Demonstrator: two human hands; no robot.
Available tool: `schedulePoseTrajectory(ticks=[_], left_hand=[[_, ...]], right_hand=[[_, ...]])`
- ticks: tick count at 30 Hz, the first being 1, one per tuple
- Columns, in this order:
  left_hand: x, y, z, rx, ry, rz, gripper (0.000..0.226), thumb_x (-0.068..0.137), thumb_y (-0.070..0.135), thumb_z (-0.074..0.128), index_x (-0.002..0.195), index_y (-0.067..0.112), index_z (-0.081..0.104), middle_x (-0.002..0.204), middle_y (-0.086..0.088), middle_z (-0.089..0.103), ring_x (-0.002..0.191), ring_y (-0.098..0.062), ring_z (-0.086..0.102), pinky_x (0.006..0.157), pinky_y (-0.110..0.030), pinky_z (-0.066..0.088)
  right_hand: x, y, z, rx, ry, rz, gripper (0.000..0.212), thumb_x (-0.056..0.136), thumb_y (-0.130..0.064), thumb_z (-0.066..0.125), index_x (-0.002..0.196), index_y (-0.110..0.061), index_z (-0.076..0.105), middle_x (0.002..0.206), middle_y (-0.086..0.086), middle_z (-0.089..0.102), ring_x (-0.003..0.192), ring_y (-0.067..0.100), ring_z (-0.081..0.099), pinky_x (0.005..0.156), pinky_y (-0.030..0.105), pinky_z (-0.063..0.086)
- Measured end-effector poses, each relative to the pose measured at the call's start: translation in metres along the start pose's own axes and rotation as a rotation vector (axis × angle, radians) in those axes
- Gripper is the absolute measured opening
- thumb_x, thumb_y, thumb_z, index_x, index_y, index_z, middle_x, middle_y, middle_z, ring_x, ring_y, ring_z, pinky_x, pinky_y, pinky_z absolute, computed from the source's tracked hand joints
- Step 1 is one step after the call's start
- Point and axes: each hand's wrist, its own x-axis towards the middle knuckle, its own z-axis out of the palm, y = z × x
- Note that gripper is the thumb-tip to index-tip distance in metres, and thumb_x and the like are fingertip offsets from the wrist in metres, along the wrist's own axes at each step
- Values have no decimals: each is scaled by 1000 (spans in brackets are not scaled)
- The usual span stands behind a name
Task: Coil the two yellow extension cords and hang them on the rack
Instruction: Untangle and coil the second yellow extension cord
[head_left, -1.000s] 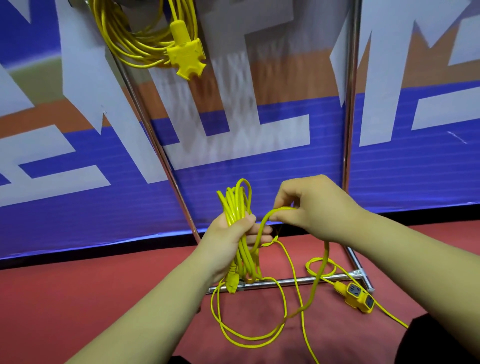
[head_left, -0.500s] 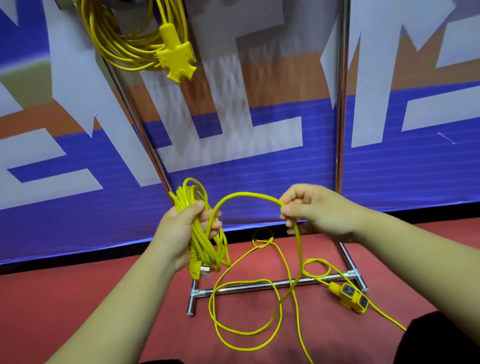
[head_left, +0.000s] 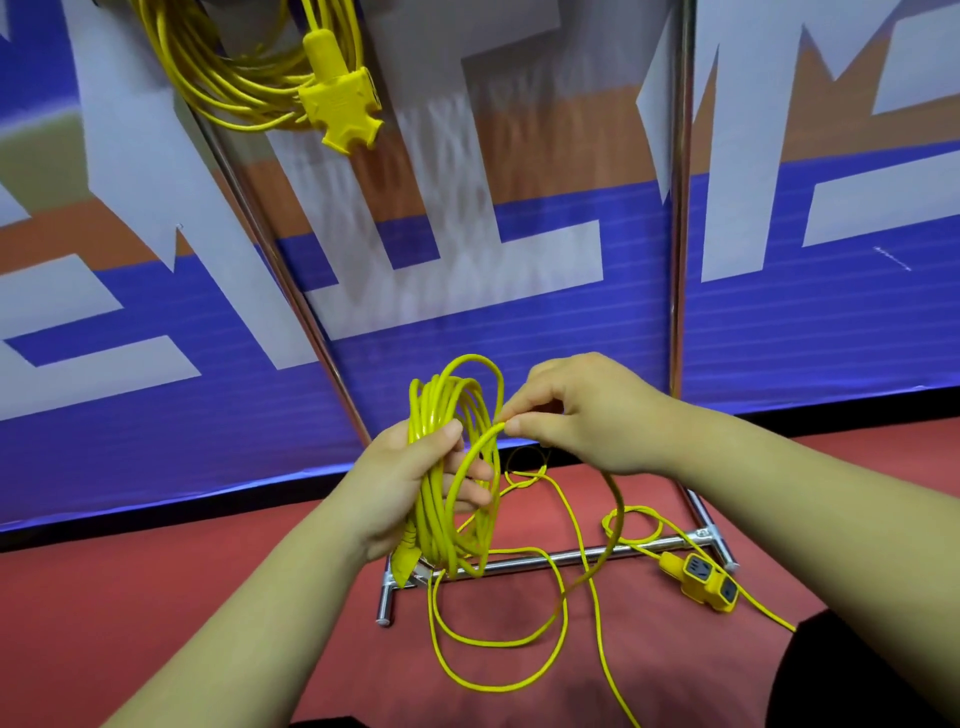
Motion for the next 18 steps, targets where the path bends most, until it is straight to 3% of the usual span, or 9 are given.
schedulePoseTrajectory(ticks=[3, 6, 10, 14, 16, 18], left_hand=[[-1, 3, 2, -72, -55, -18, 26, 91, 32, 56, 95, 6, 54, 66, -18, 61, 43, -24, 55, 51, -34, 52], [-1, 6, 4, -147, -153, -46, 30, 91, 34, 65, 97, 6, 54, 59, -12, 49, 42, -20, 46, 48, -31, 48], [0, 8, 0, 10, -275, -40, 34, 72, 22, 80, 92, 8, 56, 59, -7, 43, 42, -14, 41, 46, -28, 46], [-2, 16, -4, 219, -339, -30, 16, 75, 5, 73, 81, 7, 59, 49, -6, 38, 34, -14, 35, 42, -24, 41], [-4, 20, -6, 311, -398, -29, 11, 78, 3, 69, 77, 7, 59, 45, -6, 38, 32, -14, 35, 42, -25, 40], [-7, 23, -7, 386, -461, -33, 12, 79, 1, 67, 74, 9, 59, 44, -5, 41, 32, -13, 36, 42, -25, 42]], right_hand=[[2, 2, 2, 91, 95, 70, 6, 86, -32, 77, 88, -27, 79, 70, -14, 69, 69, -1, 63, 62, 12, 43], [2, 5, 3, 151, 198, 92, 12, 80, -32, 82, 79, -23, 75, 68, -10, 71, 65, 2, 65, 59, 13, 45], [-1, 7, 4, 52, 268, 9, 22, 77, -35, 84, 81, -22, 68, 74, -10, 66, 71, 5, 62, 61, 17, 46], [-5, 9, 3, 18, 176, -50, 53, 71, -38, 88, 113, -27, 56, 112, -10, 53, 100, 2, 56, 81, 25, 51], [-10, 5, 3, 36, 38, -36, 84, 70, -37, 87, 139, -32, 40, 138, -13, 42, 123, -2, 47, 98, 23, 46], [-13, 1, 6, 70, -127, 1, 108, 71, -29, 86, 153, -37, 15, 151, -14, 35, 121, -11, 47, 94, 13, 43]])
